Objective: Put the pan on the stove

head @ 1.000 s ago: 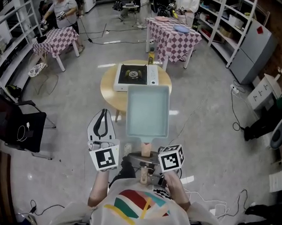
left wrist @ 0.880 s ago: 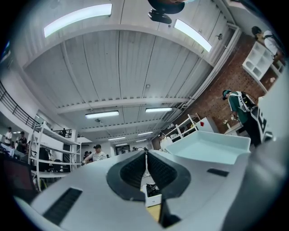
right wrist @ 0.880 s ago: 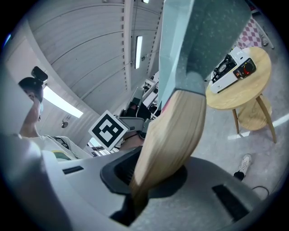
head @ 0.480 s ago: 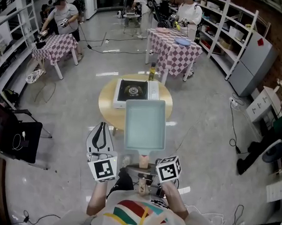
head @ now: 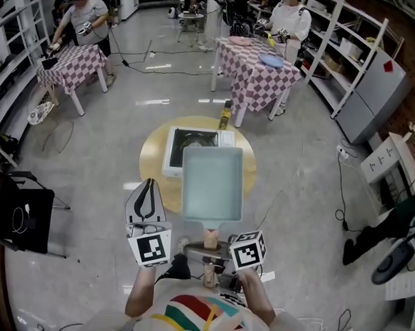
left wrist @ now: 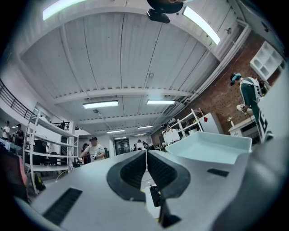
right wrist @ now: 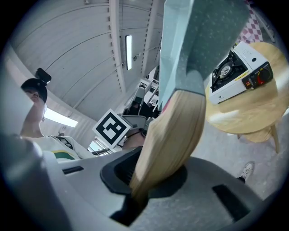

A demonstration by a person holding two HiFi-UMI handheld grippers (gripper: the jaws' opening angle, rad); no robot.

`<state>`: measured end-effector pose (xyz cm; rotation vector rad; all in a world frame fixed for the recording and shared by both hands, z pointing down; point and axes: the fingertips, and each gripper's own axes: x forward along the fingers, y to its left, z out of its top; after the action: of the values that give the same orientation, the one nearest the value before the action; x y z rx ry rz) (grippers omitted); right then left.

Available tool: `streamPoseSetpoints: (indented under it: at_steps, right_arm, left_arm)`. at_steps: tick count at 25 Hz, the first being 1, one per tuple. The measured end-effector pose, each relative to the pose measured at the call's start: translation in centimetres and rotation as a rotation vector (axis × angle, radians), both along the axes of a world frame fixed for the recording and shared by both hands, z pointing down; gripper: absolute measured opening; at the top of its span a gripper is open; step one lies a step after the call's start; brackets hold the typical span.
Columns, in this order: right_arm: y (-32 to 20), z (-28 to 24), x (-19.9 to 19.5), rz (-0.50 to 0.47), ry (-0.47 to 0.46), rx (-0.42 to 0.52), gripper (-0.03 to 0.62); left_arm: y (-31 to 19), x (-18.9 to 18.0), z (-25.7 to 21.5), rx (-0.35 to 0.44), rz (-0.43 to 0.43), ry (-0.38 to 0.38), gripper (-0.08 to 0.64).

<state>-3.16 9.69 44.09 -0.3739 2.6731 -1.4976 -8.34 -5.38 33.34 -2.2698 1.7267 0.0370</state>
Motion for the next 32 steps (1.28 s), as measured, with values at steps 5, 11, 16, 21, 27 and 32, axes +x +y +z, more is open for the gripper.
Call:
streamPoseSetpoints:
  at_steps: [5, 11, 16, 21, 27, 32]
  right_arm:
    - [-7.2, -0.4, -2.1, 0.007, 0.010, 0.006, 0.018]
    - [-15.2, -0.7, -3.4, 0.024, 0.020, 0.003, 0.018]
    - [-20.1, -1.3, -3.8, 0.043, -0.012, -0.005, 0.018]
    - [-23.0, -1.7, -3.8, 0.068, -0.058, -0.031, 0.015]
    - [-25.6, -1.4, -3.6, 0.076, -0.041, -0.020, 0.014]
    - [-26.4, -2.1, -2.6, 0.062, -0.071, -0.029, 0.026]
  left_arm:
    - [-7.1, -2.0, -0.6, -0.019, 0.016, 0.021, 0.011]
    - [-15.3, -3.0, -0.5, -0.024, 0.030, 0.021, 0.011]
    - [-21.5, -2.9, 0.2, -0.030, 0.049, 0.031, 0.011]
    - [-24.7, -2.8, 0.5, -0.027, 0.060, 0.033, 0.011]
    - [-26.9, -2.4, 0.6, -0.040, 0.068, 0.044, 0.011]
    - [-26.5, -0.3, 0.2, -0.029, 0.082, 0.023, 0.011]
